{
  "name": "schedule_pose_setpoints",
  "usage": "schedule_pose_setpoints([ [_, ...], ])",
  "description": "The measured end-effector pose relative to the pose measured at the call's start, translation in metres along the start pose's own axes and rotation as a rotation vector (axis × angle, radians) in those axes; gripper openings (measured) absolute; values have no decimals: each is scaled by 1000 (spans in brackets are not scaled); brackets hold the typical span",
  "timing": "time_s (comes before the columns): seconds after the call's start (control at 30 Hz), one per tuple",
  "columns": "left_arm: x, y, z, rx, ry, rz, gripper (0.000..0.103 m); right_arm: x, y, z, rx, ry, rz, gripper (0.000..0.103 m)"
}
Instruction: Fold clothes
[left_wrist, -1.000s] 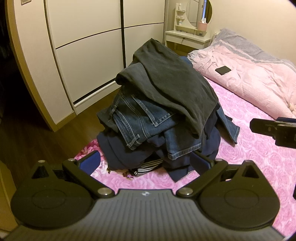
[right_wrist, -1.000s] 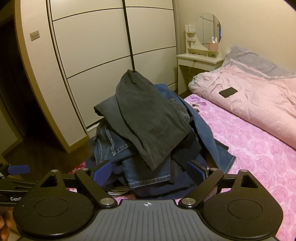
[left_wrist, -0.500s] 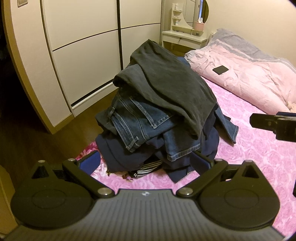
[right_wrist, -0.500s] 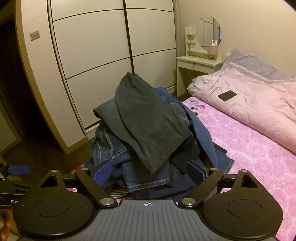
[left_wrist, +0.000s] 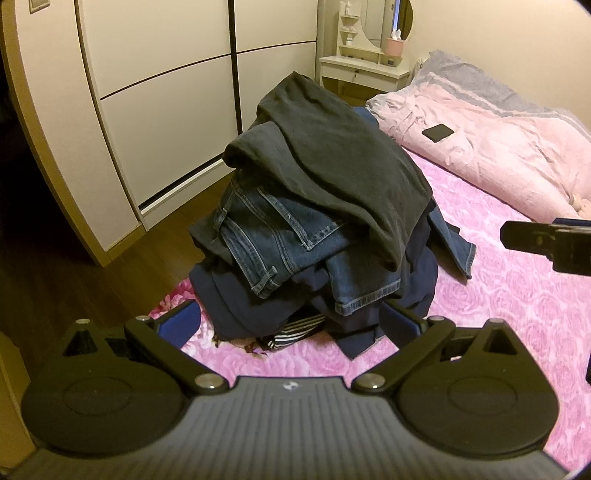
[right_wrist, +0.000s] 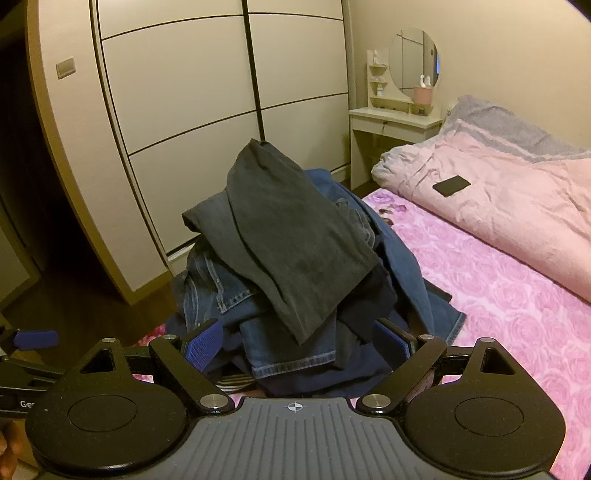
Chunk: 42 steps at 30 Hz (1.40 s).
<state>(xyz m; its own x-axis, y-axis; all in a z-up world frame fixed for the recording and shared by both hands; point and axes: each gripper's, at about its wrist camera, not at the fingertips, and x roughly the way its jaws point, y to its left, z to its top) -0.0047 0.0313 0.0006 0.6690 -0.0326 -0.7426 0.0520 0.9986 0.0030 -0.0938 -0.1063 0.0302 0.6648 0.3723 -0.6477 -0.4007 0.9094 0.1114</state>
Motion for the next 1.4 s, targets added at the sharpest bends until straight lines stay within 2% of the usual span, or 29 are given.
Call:
schedule_pose_setpoints([
  [0.27,8,1,3,39,10,-21,101,3,-2,-1,24,4,-25,90],
  [0.63,16,-2,3,44,23,-44,101,-1,-8,-9,23,31,-55,90],
  [0.77,14,-7,1,27,19,-31,101,-1,-17,-11,11,32,-43,90],
  [0.97,3,-14,4,25,16,28,101,-2,-33,-9,14,23,7,90],
  [1.2,7,-5,18,36,-9,61,101,10,-39,-1,-12,10,42,90],
  [1.4,48,16,56,86,-37,55,101,36,-32,23,-113,-12,57,90],
])
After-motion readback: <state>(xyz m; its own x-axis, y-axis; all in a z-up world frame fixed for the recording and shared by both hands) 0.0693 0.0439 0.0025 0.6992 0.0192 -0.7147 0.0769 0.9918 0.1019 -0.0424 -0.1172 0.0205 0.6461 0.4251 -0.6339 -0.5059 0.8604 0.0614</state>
